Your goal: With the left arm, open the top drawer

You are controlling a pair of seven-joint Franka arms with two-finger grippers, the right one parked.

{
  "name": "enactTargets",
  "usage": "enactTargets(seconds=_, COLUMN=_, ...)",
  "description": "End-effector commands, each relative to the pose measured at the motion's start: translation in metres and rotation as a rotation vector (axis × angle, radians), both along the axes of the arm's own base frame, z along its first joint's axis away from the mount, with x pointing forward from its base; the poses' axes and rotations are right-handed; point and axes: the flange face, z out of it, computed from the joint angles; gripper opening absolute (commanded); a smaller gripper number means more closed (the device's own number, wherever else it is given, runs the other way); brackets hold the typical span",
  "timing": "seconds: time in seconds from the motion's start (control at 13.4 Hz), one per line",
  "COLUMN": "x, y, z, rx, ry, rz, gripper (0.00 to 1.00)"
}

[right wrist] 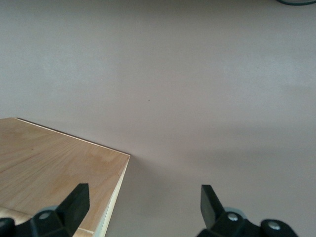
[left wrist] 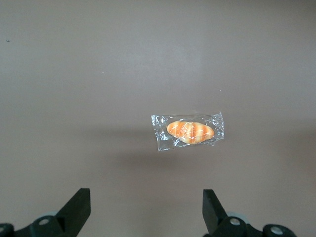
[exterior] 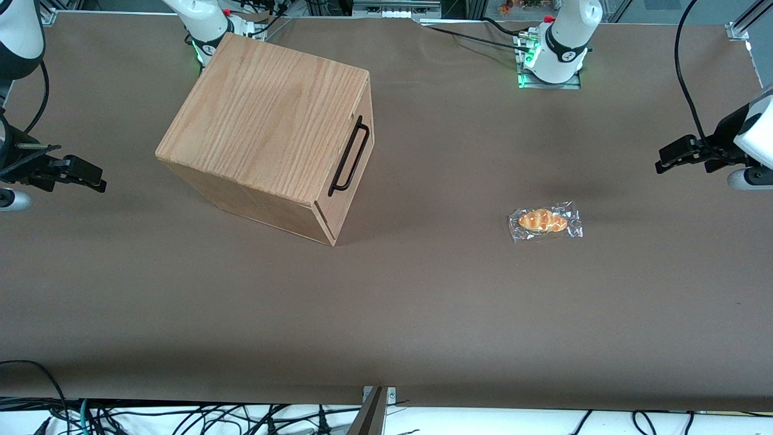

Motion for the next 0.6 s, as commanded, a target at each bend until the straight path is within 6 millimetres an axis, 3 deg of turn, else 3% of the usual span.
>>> enactTargets(seconds=0.0, x=-0.0058, y=0.0052, z=0.0011, rx=0.040, ry=-0.002, rz=-0.010, gripper=1.00)
enactTargets(seconds=0.52, x=-0.0056, y=0.0088, z=0.0004, rx=0.077, ry=0.002, rz=-0.011, gripper=1.00)
